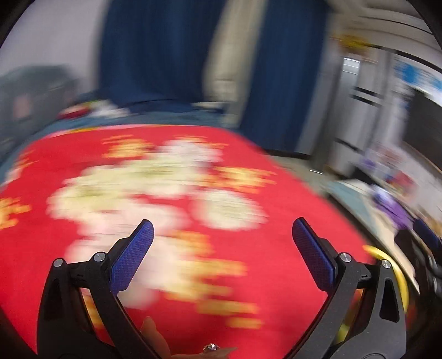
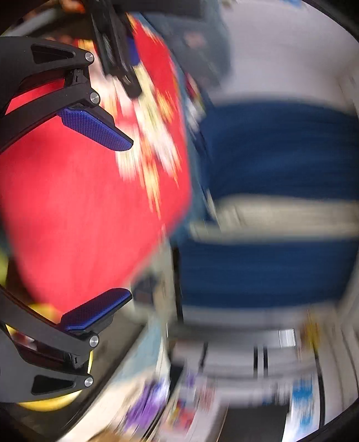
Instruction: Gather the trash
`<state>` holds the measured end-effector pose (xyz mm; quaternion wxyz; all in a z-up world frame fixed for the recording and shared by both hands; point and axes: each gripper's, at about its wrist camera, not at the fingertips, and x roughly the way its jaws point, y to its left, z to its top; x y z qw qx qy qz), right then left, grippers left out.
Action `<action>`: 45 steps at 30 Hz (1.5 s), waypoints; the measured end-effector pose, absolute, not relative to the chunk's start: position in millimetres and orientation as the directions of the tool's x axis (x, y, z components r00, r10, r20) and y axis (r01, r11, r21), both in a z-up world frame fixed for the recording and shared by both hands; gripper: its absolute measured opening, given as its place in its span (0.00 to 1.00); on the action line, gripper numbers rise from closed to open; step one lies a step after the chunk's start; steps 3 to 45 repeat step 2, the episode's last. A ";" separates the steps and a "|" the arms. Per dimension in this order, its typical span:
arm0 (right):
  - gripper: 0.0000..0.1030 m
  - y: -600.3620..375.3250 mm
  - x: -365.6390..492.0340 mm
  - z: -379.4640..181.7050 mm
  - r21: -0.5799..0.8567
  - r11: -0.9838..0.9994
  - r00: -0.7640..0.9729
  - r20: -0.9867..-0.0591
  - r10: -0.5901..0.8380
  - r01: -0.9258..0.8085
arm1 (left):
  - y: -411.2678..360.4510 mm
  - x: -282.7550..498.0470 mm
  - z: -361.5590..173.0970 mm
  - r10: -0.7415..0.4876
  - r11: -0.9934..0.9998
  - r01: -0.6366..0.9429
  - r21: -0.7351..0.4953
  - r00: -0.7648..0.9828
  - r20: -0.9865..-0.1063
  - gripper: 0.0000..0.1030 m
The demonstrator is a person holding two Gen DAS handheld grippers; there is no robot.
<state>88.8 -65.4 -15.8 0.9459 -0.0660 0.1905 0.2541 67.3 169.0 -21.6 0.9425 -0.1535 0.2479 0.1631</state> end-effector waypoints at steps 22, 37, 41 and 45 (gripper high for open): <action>0.94 20.2 96.5 -26.5 0.031 0.744 0.626 -0.517 0.583 -0.668 | 246.3 46.9 -26.9 0.419 0.796 -0.585 -0.157 0.718 -0.556 0.90; 0.94 20.2 96.5 -26.5 0.031 0.744 0.626 -0.517 0.583 -0.668 | 246.3 46.9 -26.9 0.419 0.796 -0.585 -0.157 0.718 -0.556 0.90; 0.94 20.2 96.5 -26.5 0.031 0.744 0.626 -0.517 0.583 -0.668 | 246.3 46.9 -26.9 0.419 0.796 -0.585 -0.157 0.718 -0.556 0.90; 0.94 20.2 96.5 -26.5 0.031 0.744 0.626 -0.517 0.583 -0.668 | 246.3 46.9 -26.9 0.419 0.796 -0.585 -0.157 0.718 -0.556 0.90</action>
